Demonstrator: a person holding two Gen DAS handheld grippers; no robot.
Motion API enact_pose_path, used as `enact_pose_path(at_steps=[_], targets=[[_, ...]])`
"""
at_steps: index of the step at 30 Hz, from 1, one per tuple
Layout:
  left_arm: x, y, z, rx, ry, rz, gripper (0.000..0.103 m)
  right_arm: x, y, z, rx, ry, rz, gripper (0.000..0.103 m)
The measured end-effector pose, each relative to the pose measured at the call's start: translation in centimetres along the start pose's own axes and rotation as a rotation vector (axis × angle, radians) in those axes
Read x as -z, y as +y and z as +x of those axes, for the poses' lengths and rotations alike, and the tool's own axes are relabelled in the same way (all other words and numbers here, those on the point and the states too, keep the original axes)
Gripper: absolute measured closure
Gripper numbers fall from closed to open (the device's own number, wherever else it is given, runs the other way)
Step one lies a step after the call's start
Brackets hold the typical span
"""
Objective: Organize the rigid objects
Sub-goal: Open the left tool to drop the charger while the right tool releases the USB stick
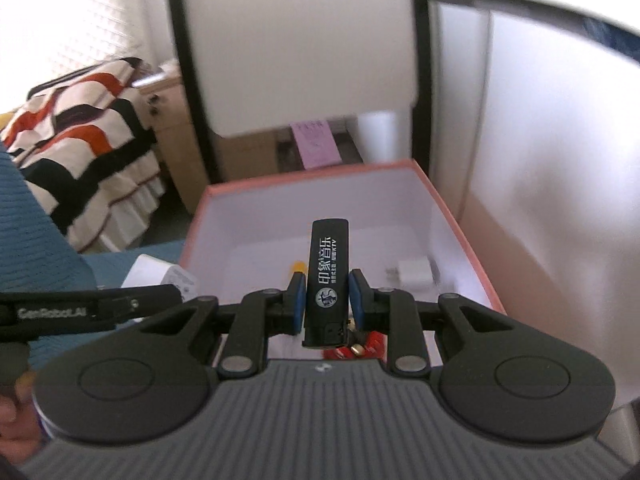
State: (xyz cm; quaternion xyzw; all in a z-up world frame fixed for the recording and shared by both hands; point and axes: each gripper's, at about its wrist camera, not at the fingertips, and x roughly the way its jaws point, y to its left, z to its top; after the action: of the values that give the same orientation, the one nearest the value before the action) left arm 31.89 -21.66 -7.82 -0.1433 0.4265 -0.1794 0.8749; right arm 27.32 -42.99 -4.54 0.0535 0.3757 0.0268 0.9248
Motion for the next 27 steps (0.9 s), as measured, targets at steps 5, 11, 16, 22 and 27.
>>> enact_pose_path(at_steps=[5,11,16,22,27], targets=[[0.8,-0.2,2.1,0.016,0.064,0.007,0.042,1.9,-1.9,1.6,0.025,0.051,0.059,0.077],[1.6,0.5,3.4,0.012,0.117,0.022,0.042,3.7,-3.0,3.5,0.046,0.105,0.1,0.077],[2.0,0.6,4.2,0.016,0.128,0.026,0.042,5.0,-3.7,4.6,0.05,0.164,0.134,0.076],[1.7,0.7,3.9,0.014,0.121,0.044,0.041,5.4,-4.1,4.9,0.045,0.192,0.16,0.075],[1.1,0.7,2.1,0.02,0.093,0.039,0.041,4.4,-4.0,4.0,0.046,0.173,0.168,0.072]])
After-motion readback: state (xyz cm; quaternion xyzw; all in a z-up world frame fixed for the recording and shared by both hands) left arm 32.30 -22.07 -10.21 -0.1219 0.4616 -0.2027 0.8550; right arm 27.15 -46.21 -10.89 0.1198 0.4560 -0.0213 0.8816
